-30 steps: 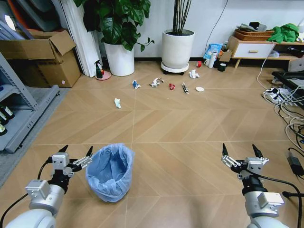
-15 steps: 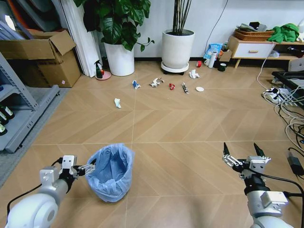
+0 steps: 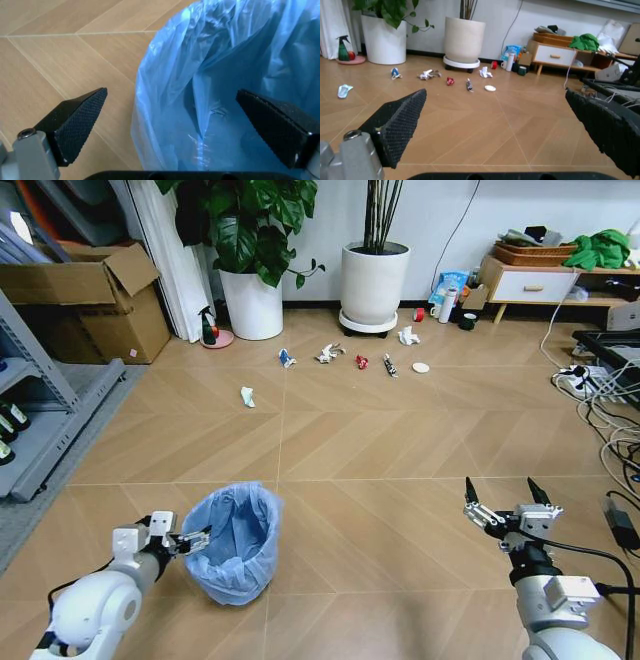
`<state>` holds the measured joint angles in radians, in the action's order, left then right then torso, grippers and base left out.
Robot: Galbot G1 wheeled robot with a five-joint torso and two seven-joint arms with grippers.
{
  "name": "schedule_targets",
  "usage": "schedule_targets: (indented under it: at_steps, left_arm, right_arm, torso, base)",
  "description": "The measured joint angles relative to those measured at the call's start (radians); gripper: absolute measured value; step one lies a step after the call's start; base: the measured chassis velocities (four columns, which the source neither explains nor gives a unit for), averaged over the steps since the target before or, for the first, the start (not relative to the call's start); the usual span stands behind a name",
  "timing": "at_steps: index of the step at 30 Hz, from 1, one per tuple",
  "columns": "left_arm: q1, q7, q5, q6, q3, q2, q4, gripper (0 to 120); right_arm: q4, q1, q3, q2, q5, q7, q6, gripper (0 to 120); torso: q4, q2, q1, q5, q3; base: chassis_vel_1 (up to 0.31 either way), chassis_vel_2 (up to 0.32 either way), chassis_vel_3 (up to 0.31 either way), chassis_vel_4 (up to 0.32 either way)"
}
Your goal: Pick up the trash bin and place the garbage on the floor into it.
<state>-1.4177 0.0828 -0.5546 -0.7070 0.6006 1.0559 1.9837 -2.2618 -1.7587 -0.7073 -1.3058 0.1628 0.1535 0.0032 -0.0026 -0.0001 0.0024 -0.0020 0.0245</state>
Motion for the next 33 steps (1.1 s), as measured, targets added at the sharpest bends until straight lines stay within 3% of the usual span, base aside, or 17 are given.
schedule_targets:
  at_steps: [20,24,29,33]
  left_arm:
    - [0.111,0.025,-0.036,-0.029,-0.057,-0.033,-0.128,97]
    - [0.118,0.058,-0.064,-0.03,-0.06,-0.038,-0.132,77]
    - [0.116,0.061,-0.074,-0.03,-0.065,-0.042,-0.127,65]
    - [0.112,0.058,-0.081,-0.03,-0.068,-0.042,-0.129,43]
  right_arm:
    - [-0.005,-0.018,0.001,-0.025,-0.009,-0.003,0.009,100]
    - [-0.006,-0.025,0.002,-0.034,-0.02,-0.006,0.02,100]
    - [-0.007,-0.027,0.004,-0.041,-0.027,-0.009,0.023,100]
    - [-0.012,-0.031,0.0,-0.041,-0.026,-0.011,0.024,100]
  torso:
    - [0.0001,0.0,0.0,-0.0001,0.0]
    - [0.0,0.0,0.0,0.0,0.0]
    - [0.0001,0.0,0.0,0.0001,0.0]
    - [0.0001,0.0,0.0,0.0,0.0]
  base:
    - [0.0,0.0,0.0,0.0]
    - [0.0,0.0,0.0,0.0]
    - [0.0,0.0,0.0,0.0]
    - [0.0,0.0,0.0,0.0]
